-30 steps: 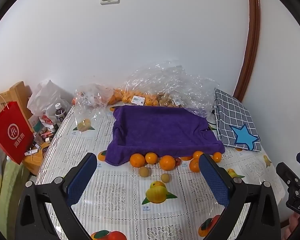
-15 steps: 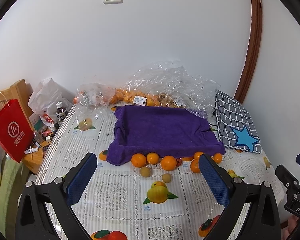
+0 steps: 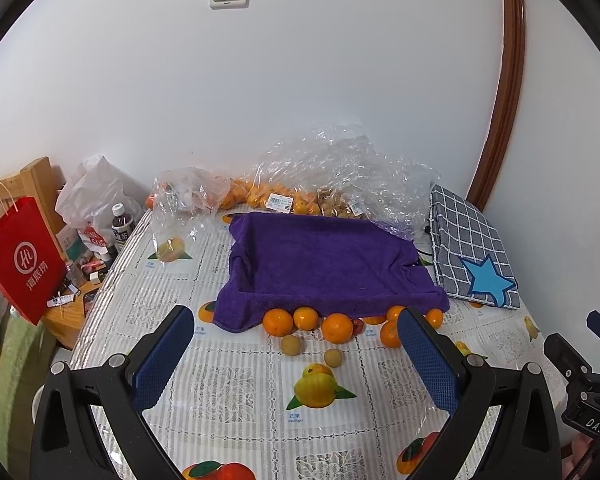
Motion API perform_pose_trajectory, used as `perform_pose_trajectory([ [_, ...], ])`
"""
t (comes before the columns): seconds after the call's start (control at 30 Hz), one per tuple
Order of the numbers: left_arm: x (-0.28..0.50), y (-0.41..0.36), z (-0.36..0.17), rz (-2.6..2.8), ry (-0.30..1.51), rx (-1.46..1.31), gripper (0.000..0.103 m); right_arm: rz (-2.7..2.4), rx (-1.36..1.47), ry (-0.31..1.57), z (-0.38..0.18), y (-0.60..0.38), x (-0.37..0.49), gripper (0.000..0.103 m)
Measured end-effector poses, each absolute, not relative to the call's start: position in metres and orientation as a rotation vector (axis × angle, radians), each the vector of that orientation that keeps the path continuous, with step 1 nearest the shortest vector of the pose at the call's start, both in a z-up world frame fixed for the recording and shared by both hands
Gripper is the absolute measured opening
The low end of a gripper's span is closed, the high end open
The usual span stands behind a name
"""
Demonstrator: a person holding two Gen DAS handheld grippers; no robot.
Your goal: Organize fruits
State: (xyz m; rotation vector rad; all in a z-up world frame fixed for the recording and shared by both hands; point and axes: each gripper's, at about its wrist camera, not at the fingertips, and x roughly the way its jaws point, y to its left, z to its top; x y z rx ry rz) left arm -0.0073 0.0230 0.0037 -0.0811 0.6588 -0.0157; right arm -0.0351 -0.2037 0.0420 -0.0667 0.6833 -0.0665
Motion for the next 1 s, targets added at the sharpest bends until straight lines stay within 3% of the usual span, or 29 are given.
perform_pose_trajectory([
  [0.23, -0.004, 0.026, 0.002, -0.016, 0.663, -0.091, 0.103, -0.072, -0.082, 0.592, 0.041, -0.198, -0.034, 0.103],
  [1.0, 0.028, 0.039, -0.059, -0.019, 0.702, -0.093, 0.102, -0.047, -0.075, 0.678, -0.013, -0.200, 0.008, 0.103],
])
